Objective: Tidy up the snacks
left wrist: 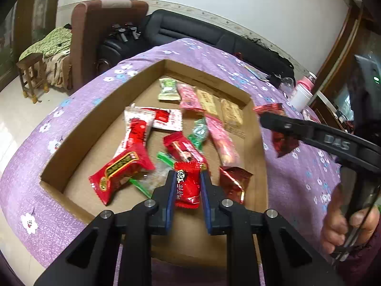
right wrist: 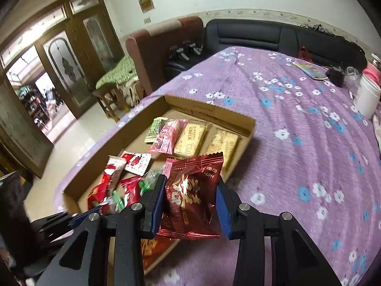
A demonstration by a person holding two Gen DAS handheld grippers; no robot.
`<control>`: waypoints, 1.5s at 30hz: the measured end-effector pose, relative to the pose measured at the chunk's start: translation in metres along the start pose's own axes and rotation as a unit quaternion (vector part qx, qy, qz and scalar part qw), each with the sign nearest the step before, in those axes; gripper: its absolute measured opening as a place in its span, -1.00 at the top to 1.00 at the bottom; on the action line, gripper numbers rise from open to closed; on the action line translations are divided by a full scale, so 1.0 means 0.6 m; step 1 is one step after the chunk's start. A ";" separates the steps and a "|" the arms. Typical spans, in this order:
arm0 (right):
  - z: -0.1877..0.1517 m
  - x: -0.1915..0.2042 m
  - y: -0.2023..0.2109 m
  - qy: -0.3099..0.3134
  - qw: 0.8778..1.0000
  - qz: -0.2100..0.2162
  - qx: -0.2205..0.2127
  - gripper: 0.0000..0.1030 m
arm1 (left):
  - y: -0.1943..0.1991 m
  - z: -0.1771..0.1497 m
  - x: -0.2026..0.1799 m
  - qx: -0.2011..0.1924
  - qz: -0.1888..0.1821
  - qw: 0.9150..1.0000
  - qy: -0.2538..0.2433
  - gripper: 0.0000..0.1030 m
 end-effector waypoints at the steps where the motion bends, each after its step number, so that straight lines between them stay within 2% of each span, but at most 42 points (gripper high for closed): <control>1: 0.002 0.002 -0.010 0.002 1.000 -0.004 0.005 0.17 | 0.000 0.000 0.005 0.003 -0.006 1.000 0.007 0.58; 2: 0.004 0.002 -0.020 0.004 1.000 -0.009 0.010 0.17 | 0.003 0.000 0.008 0.005 -0.014 1.000 0.013 0.57; 3: 0.006 0.001 -0.029 0.006 1.000 -0.015 0.014 0.17 | 0.009 0.000 0.011 0.004 -0.020 1.000 0.018 0.44; 4: 0.007 0.000 -0.037 0.011 1.000 -0.023 0.017 0.17 | 0.015 0.001 0.013 0.003 -0.021 1.000 0.021 0.14; 6: 0.011 -0.003 -0.050 0.023 0.999 -0.040 0.024 0.17 | 0.031 0.003 0.020 -0.008 -0.026 0.999 0.031 -0.15; 9: 0.010 -0.011 -0.066 0.030 0.997 -0.057 0.031 0.16 | 0.052 0.007 0.028 -0.020 -0.035 0.998 0.038 -0.18; 12: 0.010 -0.015 -0.073 0.025 0.998 -0.059 0.028 0.13 | 0.062 0.009 0.037 -0.026 -0.033 0.998 0.040 -0.32; 13: 0.011 -0.016 -0.070 0.022 0.998 -0.059 0.025 0.09 | 0.064 0.010 0.040 -0.027 -0.033 0.998 0.041 -0.33; 15: 0.016 -0.015 -0.061 0.017 0.998 -0.055 0.013 -0.17 | 0.065 0.010 0.046 -0.027 -0.033 0.998 0.045 -0.33; 19: 0.031 -0.017 -0.028 0.008 0.998 -0.059 -0.024 -0.23 | 0.065 0.008 0.059 -0.024 -0.028 0.998 0.058 -0.35; 22: 0.038 -0.025 -0.009 0.018 0.994 -0.098 -0.039 -0.23 | 0.065 0.006 0.061 -0.024 -0.024 0.997 0.063 -0.38; 24: 0.035 -0.037 -0.014 0.040 0.988 -0.149 -0.028 -0.23 | 0.066 0.004 0.059 -0.023 -0.022 0.998 0.061 -0.38; 26: 0.028 -0.047 -0.025 0.044 0.985 -0.166 -0.014 -0.23 | 0.071 0.002 0.052 -0.026 -0.020 0.998 0.055 -0.38; 28: 0.012 -0.062 -0.046 0.033 0.985 -0.167 0.020 -0.23 | 0.078 0.001 0.047 -0.032 -0.013 0.998 0.046 -0.39; 30: 0.004 -0.072 -0.049 0.012 0.989 -0.148 0.023 -0.23 | 0.085 0.000 0.043 -0.039 -0.007 0.998 0.040 -0.41; 34: 0.002 -0.073 -0.006 -0.025 0.994 -0.107 -0.020 -0.23 | 0.098 0.000 0.039 -0.053 0.011 0.998 0.029 -0.51; 36: -0.003 -0.065 0.028 -0.017 0.993 -0.109 -0.041 -0.28 | 0.103 0.001 0.034 -0.062 0.023 0.998 0.021 -0.51; 39: -0.026 -0.048 0.073 0.000 0.991 -0.117 -0.066 -0.51 | 0.104 0.000 0.021 -0.075 0.047 0.996 0.006 -0.52; 41: -0.045 -0.039 0.093 0.004 0.990 -0.120 -0.076 -0.57 | 0.102 0.000 0.013 -0.080 0.063 0.995 -0.003 -0.53; 45: -0.085 -0.038 0.114 0.010 0.990 -0.121 -0.077 -0.58 | 0.096 -0.003 -0.001 -0.081 0.100 0.992 -0.012 -0.72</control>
Point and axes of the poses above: each gripper's, at about its wrist camera, not at the fingertips, and y roughly against the way its jaws point, x to its left, z to its top, the point moved 9 cm from there along -y, roughly the way its jaws point, and after that the axes turned 14 degrees about z, right-handed, at the moved point
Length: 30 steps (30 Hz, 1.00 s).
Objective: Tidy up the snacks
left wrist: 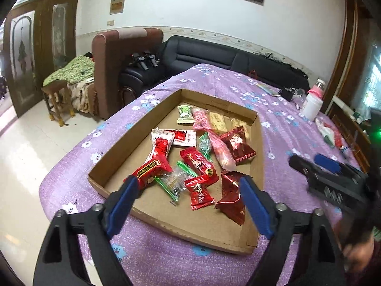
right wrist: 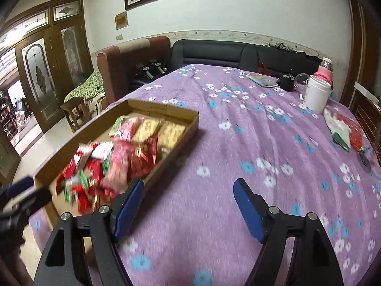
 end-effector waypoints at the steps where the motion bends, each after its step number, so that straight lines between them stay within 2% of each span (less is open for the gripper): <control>1: -0.009 0.001 0.003 0.003 1.000 -0.001 0.002 -0.58 | 0.000 0.000 -0.002 -0.001 0.007 1.000 -0.001 -0.72; 9: -0.058 0.012 0.037 0.022 1.000 -0.009 -0.003 -0.64 | 0.004 -0.004 -0.021 0.002 0.032 0.999 -0.009 -0.73; 30: -0.097 -0.018 0.064 0.000 1.000 -0.018 -0.003 -0.67 | 0.011 -0.032 -0.074 0.017 0.021 0.998 -0.051 -0.73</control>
Point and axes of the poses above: each gripper's, at about its wrist camera, not at the fingertips, and y roughly against the way its jaws point, x to its left, z to its top, the point moved 9 cm from there along -y, roughly the way its jaws point, and after that the axes turned 14 degrees about z, right-handed, at the moved point
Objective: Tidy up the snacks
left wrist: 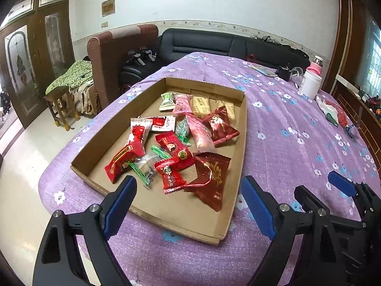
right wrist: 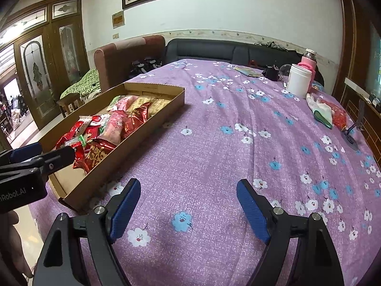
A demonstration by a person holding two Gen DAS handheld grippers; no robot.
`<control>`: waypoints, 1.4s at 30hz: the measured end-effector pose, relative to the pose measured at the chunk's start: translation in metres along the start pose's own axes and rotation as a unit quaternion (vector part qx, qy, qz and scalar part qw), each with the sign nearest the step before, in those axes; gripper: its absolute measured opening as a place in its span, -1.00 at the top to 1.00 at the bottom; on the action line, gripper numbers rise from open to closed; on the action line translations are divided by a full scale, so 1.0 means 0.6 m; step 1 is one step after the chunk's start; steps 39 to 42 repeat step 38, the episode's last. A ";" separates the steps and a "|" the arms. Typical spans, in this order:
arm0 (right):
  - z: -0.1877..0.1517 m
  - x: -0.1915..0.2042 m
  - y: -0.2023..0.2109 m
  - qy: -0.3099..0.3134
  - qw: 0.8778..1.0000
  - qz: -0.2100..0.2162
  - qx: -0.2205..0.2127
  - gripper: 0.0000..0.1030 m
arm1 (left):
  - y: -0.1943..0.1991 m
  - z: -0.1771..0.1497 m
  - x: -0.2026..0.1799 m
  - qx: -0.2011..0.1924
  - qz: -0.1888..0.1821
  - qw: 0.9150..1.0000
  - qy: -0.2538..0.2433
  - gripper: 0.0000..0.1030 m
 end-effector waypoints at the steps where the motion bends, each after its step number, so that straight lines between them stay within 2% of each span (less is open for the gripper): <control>1: -0.001 0.000 0.000 0.000 1.000 0.000 0.001 -0.68 | 0.000 -0.001 0.000 0.001 -0.001 1.000 -0.001 -0.73; 8: -0.002 -0.001 -0.002 0.002 1.000 -0.001 0.004 -0.68 | -0.001 -0.004 0.000 0.003 -0.001 1.000 0.001 -0.73; 10: -0.003 -0.003 -0.001 0.002 1.000 -0.001 0.003 -0.68 | 0.004 -0.001 0.006 -0.009 0.007 1.000 0.008 -0.73; 12: -0.002 -0.001 -0.001 0.003 1.000 -0.001 0.002 -0.68 | 0.017 0.008 0.017 -0.038 0.025 0.999 0.017 -0.73; 14: -0.002 0.000 0.001 0.005 1.000 -0.001 -0.001 -0.68 | 0.050 0.025 0.037 -0.093 0.055 0.993 0.038 -0.75; 15: -0.001 0.001 0.002 0.008 1.000 -0.001 -0.003 -0.68 | 0.064 0.032 0.045 -0.111 0.063 0.991 0.047 -0.97; 17: 0.000 0.004 0.003 0.013 1.000 -0.002 -0.004 -0.68 | 0.092 0.047 0.057 -0.147 0.052 0.985 0.071 -1.00; 21: 0.003 0.008 0.004 0.020 1.000 -0.004 -0.004 -0.68 | 0.081 0.056 0.065 -0.121 0.050 0.989 0.069 -1.00; 24: 0.004 0.009 0.006 0.022 1.000 -0.005 -0.004 -0.68 | 0.074 0.061 0.070 -0.120 0.061 0.989 0.067 -1.00; 28: 0.010 0.007 0.010 0.026 1.000 -0.007 -0.005 -0.68 | 0.069 0.060 0.075 -0.115 0.049 0.989 0.080 -1.00; 33: 0.018 0.004 0.015 0.025 1.000 -0.004 -0.005 -0.68 | 0.064 0.060 0.064 -0.105 0.069 0.990 0.061 -1.00; 36: 0.023 -0.006 0.020 0.015 1.000 -0.002 -0.006 -0.68 | 0.061 0.059 0.043 -0.094 0.050 0.993 0.047 -1.00; 42: 0.026 -0.016 0.024 0.007 1.000 -0.003 -0.006 -0.68 | 0.060 0.061 0.027 -0.092 0.047 0.994 0.034 -1.00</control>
Point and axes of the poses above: each gripper's, at about its wrist camera, not at the fingertips, and y roughly against the way its jaws point, x to its left, z to its top, the point moved 9 cm from there along -y, roughly the way its jaws point, and after that the axes turned 14 degrees about z, right-handed, at the moved point
